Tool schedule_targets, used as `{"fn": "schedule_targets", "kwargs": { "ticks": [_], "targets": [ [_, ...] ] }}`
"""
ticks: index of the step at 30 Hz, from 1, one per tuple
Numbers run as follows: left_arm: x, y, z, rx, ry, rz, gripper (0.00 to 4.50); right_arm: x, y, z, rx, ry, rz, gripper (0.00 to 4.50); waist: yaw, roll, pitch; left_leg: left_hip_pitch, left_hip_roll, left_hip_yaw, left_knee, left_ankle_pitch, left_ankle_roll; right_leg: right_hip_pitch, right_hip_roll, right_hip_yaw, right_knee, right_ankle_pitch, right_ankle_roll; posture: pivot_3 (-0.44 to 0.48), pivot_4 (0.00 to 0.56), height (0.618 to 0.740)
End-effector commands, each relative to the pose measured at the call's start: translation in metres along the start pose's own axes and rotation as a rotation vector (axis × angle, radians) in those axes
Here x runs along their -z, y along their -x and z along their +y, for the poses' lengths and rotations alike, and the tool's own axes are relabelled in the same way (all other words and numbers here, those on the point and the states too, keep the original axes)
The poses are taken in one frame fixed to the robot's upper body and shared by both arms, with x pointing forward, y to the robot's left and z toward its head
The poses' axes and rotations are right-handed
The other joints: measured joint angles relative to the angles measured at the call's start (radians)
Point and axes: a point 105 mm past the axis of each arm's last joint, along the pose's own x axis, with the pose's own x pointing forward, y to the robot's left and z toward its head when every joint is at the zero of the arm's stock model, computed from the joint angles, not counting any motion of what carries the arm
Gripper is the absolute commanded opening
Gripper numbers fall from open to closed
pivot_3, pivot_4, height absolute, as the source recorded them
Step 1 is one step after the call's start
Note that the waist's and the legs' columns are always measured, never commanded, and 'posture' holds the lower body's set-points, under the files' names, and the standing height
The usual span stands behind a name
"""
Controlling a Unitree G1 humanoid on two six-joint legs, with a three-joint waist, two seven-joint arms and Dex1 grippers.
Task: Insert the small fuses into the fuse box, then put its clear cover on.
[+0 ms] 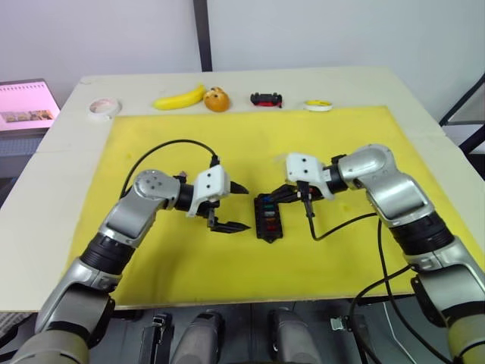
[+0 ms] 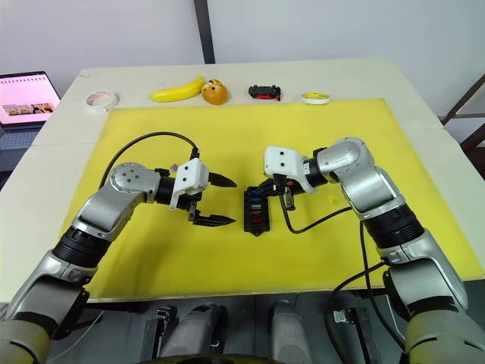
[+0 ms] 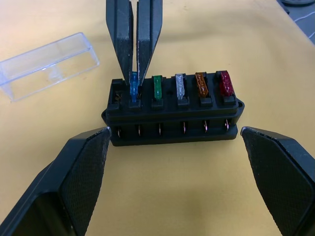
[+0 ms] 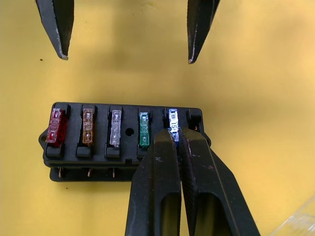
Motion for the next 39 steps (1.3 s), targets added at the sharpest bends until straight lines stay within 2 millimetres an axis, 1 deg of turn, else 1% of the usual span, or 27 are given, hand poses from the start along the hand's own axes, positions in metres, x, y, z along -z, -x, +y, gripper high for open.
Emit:
{"fn": "schedule_targets", "kwargs": {
  "ticks": [1, 8, 11, 12, 14, 17, 19, 25, 28, 31, 34, 35, 39],
  "targets": [
    [-0.013, 0.005, 0.006, -0.029, -0.047, -0.028, 4.46, -0.004, -0.003, 0.003, -0.008, 0.021, 0.002, 0.0, 0.0, 0.0, 0.0, 0.0, 0.0, 0.0, 0.0, 0.0, 0.0, 0.0, 0.0, 0.0, 0.0, 0.0, 0.0, 0.0, 0.15, 0.74],
    [-0.012, 0.005, 0.006, -0.028, -0.048, -0.026, 4.46, -0.008, 0.0, 0.001, 0.005, 0.021, -0.01, 0.0, 0.0, 0.0, 0.0, 0.0, 0.0, 0.0, 0.0, 0.0, 0.0, 0.0, 0.0, 0.0, 0.0, 0.0, 0.0, 0.0, 0.15, 0.74],
    [-0.012, 0.005, 0.006, -0.029, -0.048, -0.024, 4.5, -0.012, 0.004, 0.001, 0.01, 0.033, -0.019, 0.99, 0.0, 0.0, 0.0, 0.0, 0.0, 0.0, 0.0, 0.0, 0.0, 0.0, 0.0, 0.0, 0.0, 0.0, 0.0, 0.0, 0.15, 0.74],
    [-0.012, 0.005, 0.006, -0.029, -0.048, -0.024, 4.5, -0.013, 0.005, 0.0, 0.014, 0.038, -0.02, 1.39, 0.0, 0.0, 0.0, 0.0, 0.0, 0.0, 0.0, 0.0, 0.0, 0.0, 0.0, 0.0, 0.0, 0.0, 0.0, 0.0, 0.15, 0.74],
    [-0.011, 0.005, 0.006, -0.03, -0.048, -0.024, 4.5, -0.023, 0.012, -0.003, 0.032, 0.043, -0.04, 2.41, 0.0, 0.0, 0.0, 0.0, 0.0, 0.0, 0.0, 0.0, 0.0, 0.0, 0.0, 0.0, 0.0, 0.0, 0.0, 0.0, 0.15, 0.74],
    [-0.011, 0.006, 0.005, -0.03, -0.048, -0.022, 4.5, -0.036, 0.023, -0.006, 0.045, 0.028, -0.077, 2.41, 0.0, 0.0, 0.0, 0.0, 0.0, 0.0, 0.0, 0.0, 0.0, 0.0, 0.0, 0.0, 0.0, 0.0, 0.0, 0.0, 0.15, 0.74],
    [-0.01, 0.006, 0.005, -0.029, -0.049, -0.021, 4.5, -0.038, 0.027, -0.006, 0.048, 0.015, -0.1, 2.41, 0.001, 0.0, 0.0, 0.0, 0.0, 0.0, 0.0, 0.0, 0.0, 0.0, 0.0, 0.0, 0.0, 0.0, 0.0, 0.0, 0.15, 0.74],
    [-0.011, 0.005, 0.003, -0.025, -0.057, -0.025, 4.5, -0.033, 0.024, 0.0, 0.058, -0.059, -0.193, 2.41, 0.001, 0.0, 0.0, 0.0, 0.0, 0.0, 0.0, 0.0, 0.0, 0.0, 0.0, 0.0, 0.001, 0.0, 0.0, 0.0, 0.15, 0.74],
    [-0.011, 0.006, 0.001, -0.018, -0.055, -0.034, 4.5, -0.028, 0.019, 0.001, 0.125, -0.067, -0.236, 2.41, 0.001, 0.0, 0.0, 0.0, 0.0, 0.0, 0.0, 0.0, 0.0, 0.0, 0.0, 0.0, 0.001, 0.0, 0.0, 0.0, 0.15, 0.74],
    [-0.012, 0.006, -0.001, -0.014, -0.05, -0.038, 4.5, -0.027, 0.016, 0.012, 0.127, -0.108, -0.28, 1.52, 0.001, 0.0, 0.0, 0.0, 0.0, 0.0, 0.0, 0.0, 0.0, 0.0, -0.001, 0.0, 0.001, 0.0, 0.0, 0.0, 0.15, 0.74],
    [-0.011, 0.006, -0.002, -0.003, -0.06, -0.037, 4.5, -0.024, 0.01, 0.021, 0.136, -0.142, -0.294, 0.1, 0.001, 0.0, 0.0, 0.0, 0.0, 0.0, 0.001, 0.0, 0.0, 0.0, -0.001, 0.0, 0.002, 0.0, 0.0, 0.0, 0.15, 0.74],
    [-0.011, 0.005, -0.003, 0.0, -0.064, -0.038, 4.5, -0.023, 0.009, 0.022, 0.141, -0.149, -0.295, 0.04, 0.002, 0.0, 0.0, 0.0, 0.0, 0.0, 0.001, 0.0, 0.0, 0.0, -0.001, 0.0, 0.002, 0.0, 0.0, 0.0, 0.15, 0.74],
    [-0.012, 0.004, -0.002, 0.004, -0.068, -0.037, 4.5, -0.021, 0.007, 0.023, 0.159, -0.174, -0.302, 0.04, 0.001, 0.0, 0.0, 0.0, -0.001, 0.0, 0.001, 0.0, 0.0, 0.0, -0.001, 0.0, 0.002, 0.0, 0.0, 0.0, 0.15, 0.74]
  ]
}}
